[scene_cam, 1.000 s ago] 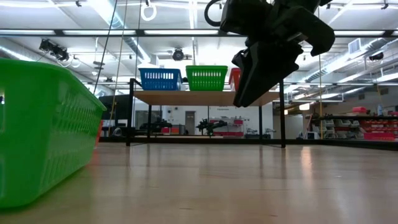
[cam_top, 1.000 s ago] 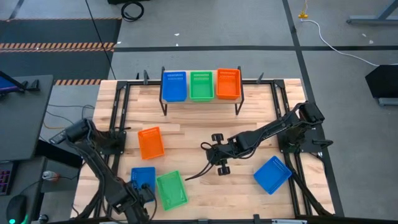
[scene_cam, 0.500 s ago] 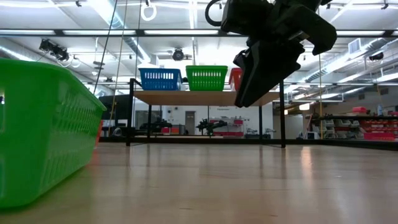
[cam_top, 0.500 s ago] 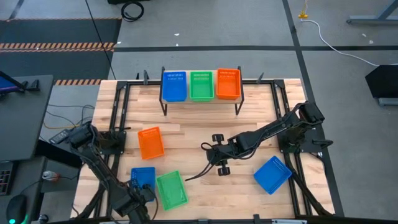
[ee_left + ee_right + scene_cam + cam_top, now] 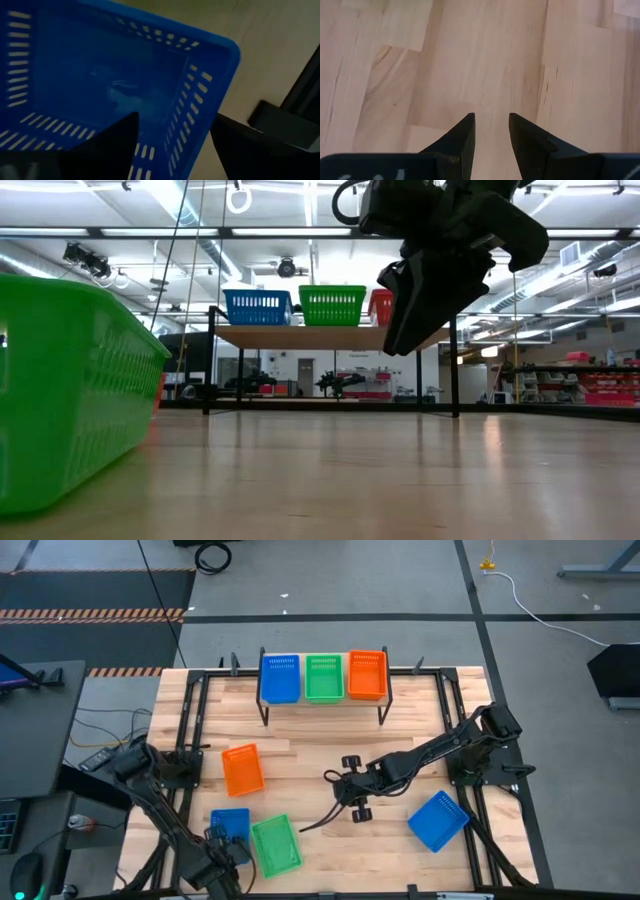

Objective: Stack baskets on shelf by color
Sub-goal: Stack the left blue bin on top of the blue bin on the shelf

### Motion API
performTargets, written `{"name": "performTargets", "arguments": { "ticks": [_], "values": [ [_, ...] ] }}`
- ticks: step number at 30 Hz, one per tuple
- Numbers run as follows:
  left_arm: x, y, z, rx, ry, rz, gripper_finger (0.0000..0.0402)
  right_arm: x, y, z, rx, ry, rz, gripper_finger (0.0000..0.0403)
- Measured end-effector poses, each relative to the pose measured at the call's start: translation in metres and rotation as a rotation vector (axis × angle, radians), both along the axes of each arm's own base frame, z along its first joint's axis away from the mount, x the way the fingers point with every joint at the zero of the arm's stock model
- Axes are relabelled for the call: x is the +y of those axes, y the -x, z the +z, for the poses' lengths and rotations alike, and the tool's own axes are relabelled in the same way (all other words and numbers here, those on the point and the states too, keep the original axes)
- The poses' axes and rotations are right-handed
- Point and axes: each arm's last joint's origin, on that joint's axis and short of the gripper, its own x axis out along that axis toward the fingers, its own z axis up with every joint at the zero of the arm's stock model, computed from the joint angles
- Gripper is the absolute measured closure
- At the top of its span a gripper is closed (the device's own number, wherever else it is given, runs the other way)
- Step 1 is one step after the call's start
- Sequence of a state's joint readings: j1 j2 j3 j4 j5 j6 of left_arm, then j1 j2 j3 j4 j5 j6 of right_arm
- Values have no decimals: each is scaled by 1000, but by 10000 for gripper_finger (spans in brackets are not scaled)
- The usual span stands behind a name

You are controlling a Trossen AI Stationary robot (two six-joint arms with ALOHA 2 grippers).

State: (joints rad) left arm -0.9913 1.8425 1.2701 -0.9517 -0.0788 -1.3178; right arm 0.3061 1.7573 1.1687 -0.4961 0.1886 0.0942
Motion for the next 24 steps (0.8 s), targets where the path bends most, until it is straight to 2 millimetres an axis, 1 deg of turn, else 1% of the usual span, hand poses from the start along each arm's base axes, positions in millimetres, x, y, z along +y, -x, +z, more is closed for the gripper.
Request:
{"name": "performTargets", "arguments": {
  "ticks": [5, 8, 11, 16, 17, 18, 22, 24],
  "values": [
    [-2, -3, -10, 48, 7, -21, 175, -1, 0, 0, 2, 29, 48, 277],
    [-1, -4, -11, 58, 5, -14, 205, -3, -1, 0, 3, 38, 56, 277],
    [1, -7, -11, 55, -2, -5, 255, -3, -1, 0, 3, 42, 63, 277],
    [5, -12, -12, 51, -10, -2, 367, -3, 0, 0, 12, 38, 55, 277],
    [7, -13, -11, 53, -10, 7, 384, -3, 0, -1, 16, 40, 56, 277],
    [8, -15, -10, 52, -6, 21, 390, -2, 1, -1, 20, 40, 57, 277],
    [15, -23, -5, 63, 23, 65, 393, -1, 2, -1, 25, 36, 55, 277],
    [18, -28, 1, 75, 22, 80, 396, -1, 1, -1, 24, 36, 55, 277]
  ]
}}
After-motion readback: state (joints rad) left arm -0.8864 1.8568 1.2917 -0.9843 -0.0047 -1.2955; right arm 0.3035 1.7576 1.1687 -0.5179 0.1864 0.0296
